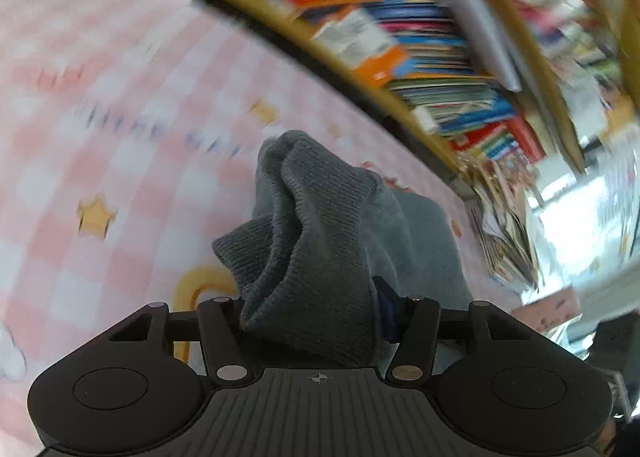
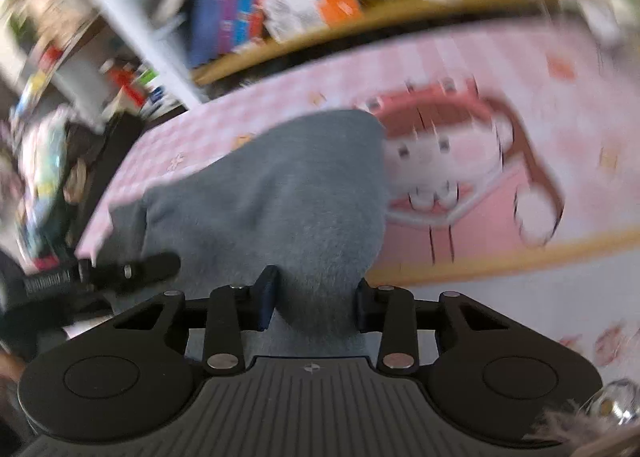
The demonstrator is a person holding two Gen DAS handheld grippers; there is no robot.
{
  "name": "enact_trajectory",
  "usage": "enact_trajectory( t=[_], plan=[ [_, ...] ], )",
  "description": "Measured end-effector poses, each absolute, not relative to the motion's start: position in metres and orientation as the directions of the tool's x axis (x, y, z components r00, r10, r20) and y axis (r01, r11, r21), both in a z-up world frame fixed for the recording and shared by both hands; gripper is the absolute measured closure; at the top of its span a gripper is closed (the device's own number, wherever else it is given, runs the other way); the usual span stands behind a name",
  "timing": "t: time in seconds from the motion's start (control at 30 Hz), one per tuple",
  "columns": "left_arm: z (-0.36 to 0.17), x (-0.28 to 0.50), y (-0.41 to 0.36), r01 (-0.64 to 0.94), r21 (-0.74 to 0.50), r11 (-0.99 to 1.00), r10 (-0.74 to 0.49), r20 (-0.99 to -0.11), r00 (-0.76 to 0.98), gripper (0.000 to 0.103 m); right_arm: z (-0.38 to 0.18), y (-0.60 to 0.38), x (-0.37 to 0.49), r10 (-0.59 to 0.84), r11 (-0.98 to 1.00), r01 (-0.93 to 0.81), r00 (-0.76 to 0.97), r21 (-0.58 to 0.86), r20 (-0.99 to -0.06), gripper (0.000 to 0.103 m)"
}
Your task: Fold clothes
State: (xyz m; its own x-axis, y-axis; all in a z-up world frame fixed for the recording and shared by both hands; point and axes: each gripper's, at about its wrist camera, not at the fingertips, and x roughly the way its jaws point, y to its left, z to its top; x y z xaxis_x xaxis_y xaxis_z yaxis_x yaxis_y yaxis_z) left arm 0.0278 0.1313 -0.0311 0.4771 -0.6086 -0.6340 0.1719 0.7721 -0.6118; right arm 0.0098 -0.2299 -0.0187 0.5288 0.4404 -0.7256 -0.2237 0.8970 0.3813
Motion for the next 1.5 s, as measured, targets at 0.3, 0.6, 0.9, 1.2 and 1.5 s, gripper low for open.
enact_trajectory(
  t=[0.3, 0.6, 0.9, 1.2, 1.5],
  plan=[
    [-0.060, 0.042, 0.144, 0.043, -0.689, 0.723, -0.648, -0.656, 0.388, 0.030, -0.041, -0.250, 0.029, 0.441, 0.886, -0.091, 0.470, 0.455, -0.764, 0.036],
    [-0.055, 0.046, 0.132, 0.104, -0.690, 0.717, -0.668, -0.636, 0.386, 0.049, -0.045, -0.247, 0.038, 0.511, 0.849, -0.129, 0.444, 0.512, -0.736, 0.064],
    [-0.023, 0.070, 0.119, 0.210, -0.681, 0.702, -0.690, -0.576, 0.439, 0.050, -0.015, -0.247, 0.045, 0.512, 0.852, -0.231, 0.554, 0.469, -0.656, 0.070],
    [-0.008, 0.122, 0.097, 0.268, -0.660, 0.702, -0.698, -0.563, 0.442, 0.049, 0.001, -0.252, 0.093, 0.496, 0.861, -0.250, 0.602, 0.443, -0.625, 0.070],
    [-0.013, 0.176, 0.082, 0.269, -0.651, 0.710, -0.690, -0.567, 0.450, 0.048, -0.001, -0.250, 0.151, 0.479, 0.874, -0.267, 0.612, 0.406, -0.629, 0.070]
  ],
)
